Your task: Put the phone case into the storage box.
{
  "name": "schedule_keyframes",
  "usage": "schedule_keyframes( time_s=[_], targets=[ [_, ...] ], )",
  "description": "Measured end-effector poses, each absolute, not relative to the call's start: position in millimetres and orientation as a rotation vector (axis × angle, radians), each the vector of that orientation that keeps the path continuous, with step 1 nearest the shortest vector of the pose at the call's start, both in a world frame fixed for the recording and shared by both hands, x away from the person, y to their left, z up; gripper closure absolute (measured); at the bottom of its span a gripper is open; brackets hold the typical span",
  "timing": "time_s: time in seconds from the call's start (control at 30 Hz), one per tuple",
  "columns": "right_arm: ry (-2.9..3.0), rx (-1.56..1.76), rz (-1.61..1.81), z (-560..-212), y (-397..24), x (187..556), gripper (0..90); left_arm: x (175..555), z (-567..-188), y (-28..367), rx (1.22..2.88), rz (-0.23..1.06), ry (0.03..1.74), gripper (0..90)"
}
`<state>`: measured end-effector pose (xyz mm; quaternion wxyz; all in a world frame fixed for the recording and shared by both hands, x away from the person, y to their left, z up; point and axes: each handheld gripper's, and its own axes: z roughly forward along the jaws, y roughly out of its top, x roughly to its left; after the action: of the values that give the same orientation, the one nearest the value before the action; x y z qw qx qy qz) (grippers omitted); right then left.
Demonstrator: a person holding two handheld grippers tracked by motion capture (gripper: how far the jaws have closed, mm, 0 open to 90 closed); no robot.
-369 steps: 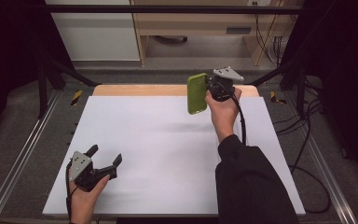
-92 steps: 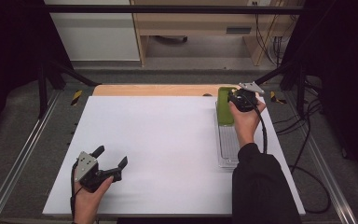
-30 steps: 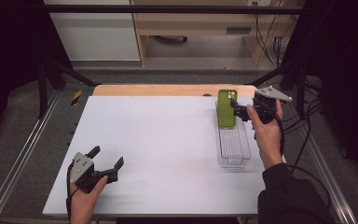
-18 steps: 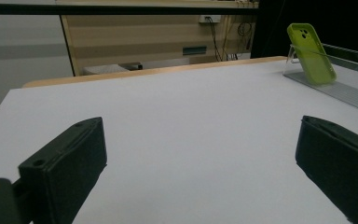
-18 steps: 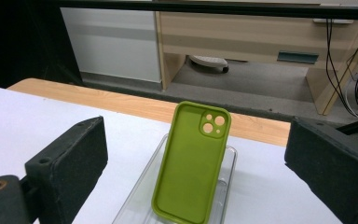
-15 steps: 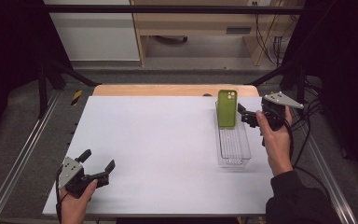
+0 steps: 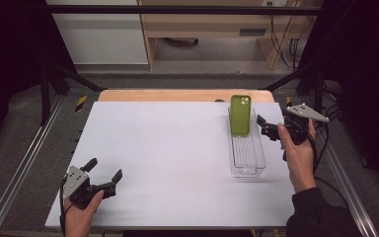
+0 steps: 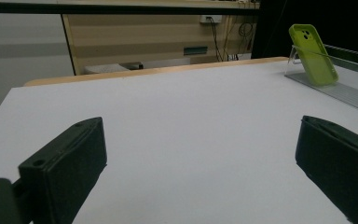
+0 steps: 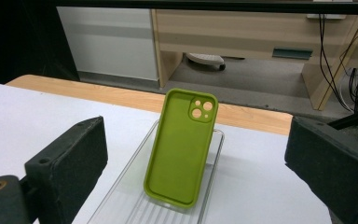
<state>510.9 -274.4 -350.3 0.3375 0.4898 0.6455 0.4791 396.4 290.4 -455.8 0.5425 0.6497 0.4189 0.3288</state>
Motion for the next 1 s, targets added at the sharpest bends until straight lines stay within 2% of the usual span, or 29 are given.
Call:
schedule_keyframes(
  time_s=[1.0],
  targets=[
    [1.684, 1.302, 1.254, -372, -291, 486, 5.9, 396, -456, 289, 1.555, 0.778, 0.972, 1.3]
  ],
)
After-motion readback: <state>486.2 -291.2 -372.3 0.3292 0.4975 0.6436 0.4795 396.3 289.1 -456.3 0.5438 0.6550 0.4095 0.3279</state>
